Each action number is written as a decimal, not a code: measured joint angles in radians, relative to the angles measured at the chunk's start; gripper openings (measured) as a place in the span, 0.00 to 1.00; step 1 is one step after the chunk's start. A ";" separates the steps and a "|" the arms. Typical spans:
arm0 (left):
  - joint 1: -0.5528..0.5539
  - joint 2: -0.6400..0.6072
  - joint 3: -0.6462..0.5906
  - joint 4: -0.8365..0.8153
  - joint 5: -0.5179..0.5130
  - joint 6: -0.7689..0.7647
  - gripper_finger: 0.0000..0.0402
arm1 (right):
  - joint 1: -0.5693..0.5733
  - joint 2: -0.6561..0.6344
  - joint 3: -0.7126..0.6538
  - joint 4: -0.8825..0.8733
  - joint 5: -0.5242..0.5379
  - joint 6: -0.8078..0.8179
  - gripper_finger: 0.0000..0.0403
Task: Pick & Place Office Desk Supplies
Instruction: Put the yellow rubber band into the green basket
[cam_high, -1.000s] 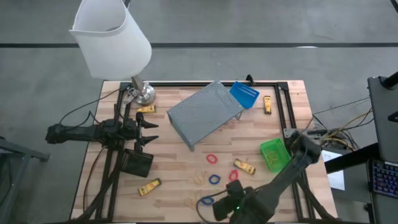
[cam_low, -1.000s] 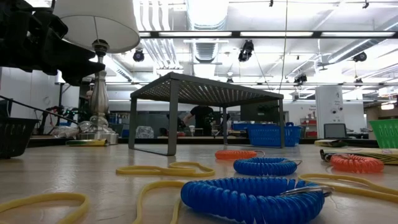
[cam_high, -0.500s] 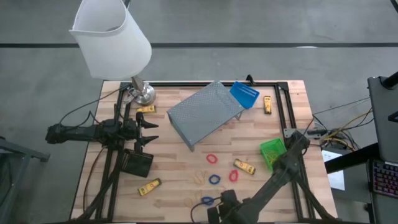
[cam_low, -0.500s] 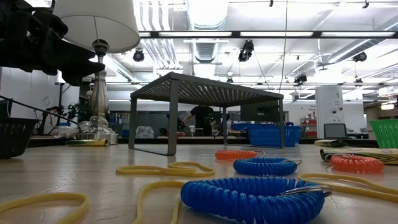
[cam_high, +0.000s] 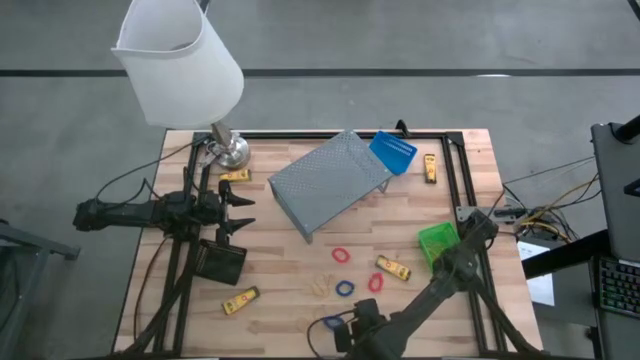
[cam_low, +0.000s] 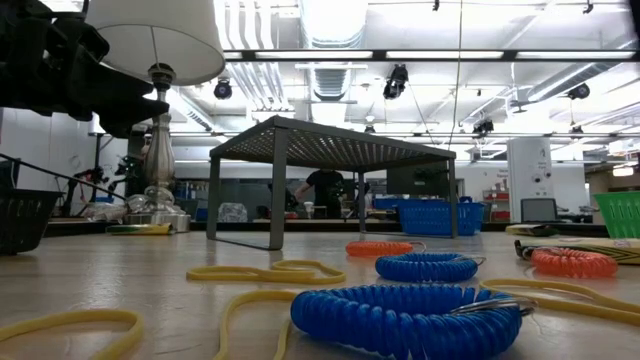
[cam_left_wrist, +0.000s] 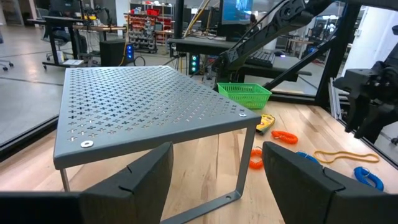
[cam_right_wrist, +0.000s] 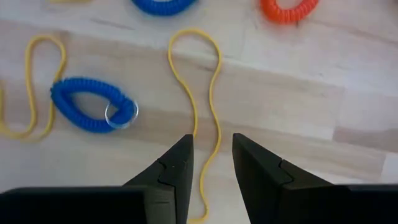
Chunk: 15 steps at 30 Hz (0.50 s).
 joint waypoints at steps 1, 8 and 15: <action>0.000 0.000 0.000 0.000 0.000 0.000 0.63 | -0.004 0.000 -0.006 0.002 0.000 0.000 0.28; 0.000 0.000 0.000 0.000 0.000 0.000 0.63 | -0.024 0.001 -0.063 0.023 -0.008 -0.044 0.27; 0.000 0.000 0.000 0.000 0.000 0.000 0.63 | -0.027 0.001 -0.075 0.041 -0.032 -0.082 0.27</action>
